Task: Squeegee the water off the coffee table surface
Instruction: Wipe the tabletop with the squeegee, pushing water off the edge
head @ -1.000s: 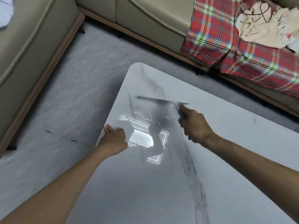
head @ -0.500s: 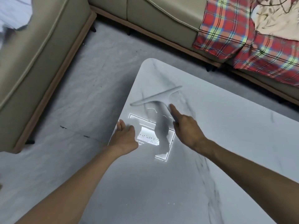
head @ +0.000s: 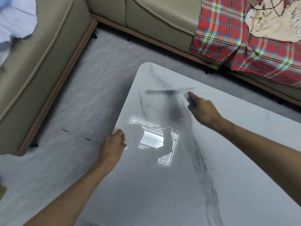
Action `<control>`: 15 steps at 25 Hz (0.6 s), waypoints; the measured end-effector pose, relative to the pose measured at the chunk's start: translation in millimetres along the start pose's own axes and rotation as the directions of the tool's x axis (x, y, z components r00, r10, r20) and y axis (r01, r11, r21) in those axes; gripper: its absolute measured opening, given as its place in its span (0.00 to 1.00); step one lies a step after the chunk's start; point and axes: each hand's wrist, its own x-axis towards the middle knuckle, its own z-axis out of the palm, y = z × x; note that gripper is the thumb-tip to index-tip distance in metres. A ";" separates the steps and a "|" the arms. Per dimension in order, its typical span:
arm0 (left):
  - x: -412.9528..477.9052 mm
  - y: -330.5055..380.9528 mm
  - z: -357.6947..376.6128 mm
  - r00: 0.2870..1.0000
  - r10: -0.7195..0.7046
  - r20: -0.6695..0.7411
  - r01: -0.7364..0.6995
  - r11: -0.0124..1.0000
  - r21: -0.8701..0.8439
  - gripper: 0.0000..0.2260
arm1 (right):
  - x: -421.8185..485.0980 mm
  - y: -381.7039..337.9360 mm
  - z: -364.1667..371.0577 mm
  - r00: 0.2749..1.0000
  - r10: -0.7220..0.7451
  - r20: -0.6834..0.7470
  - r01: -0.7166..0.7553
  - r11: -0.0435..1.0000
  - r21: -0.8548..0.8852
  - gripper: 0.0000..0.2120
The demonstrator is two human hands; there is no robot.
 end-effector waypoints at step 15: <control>-9.5 -15.9 6.8 0.993 -0.087 -0.074 0.090 0.995 0.038 0.05 | -79.7 29.1 26.5 0.987 0.041 0.156 -0.033 0.998 -0.059 0.24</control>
